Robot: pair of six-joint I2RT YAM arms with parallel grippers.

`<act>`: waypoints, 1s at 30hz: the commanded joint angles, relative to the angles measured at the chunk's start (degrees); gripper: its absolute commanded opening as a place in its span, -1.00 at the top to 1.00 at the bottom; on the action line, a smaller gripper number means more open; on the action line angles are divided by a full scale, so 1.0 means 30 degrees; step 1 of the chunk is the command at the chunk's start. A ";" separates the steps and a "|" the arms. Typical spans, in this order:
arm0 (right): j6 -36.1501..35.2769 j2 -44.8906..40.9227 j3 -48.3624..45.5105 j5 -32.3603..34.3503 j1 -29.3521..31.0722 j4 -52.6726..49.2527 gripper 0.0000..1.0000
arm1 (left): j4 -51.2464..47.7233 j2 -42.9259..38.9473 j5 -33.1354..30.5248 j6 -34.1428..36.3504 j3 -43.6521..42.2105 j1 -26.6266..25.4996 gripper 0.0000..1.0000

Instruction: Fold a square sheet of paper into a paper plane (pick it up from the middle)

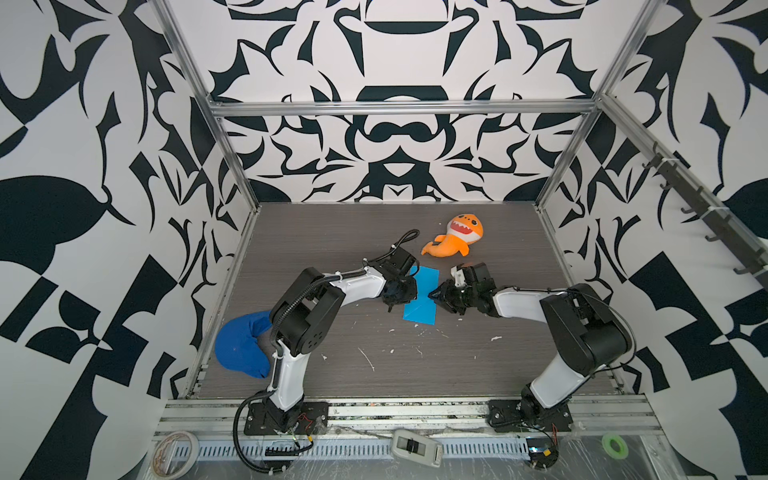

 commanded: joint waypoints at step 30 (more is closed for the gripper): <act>0.2355 0.1822 -0.0029 -0.1291 0.0232 0.6447 0.95 | 0.0953 -0.2495 0.2314 -0.1075 -0.1750 0.1854 0.67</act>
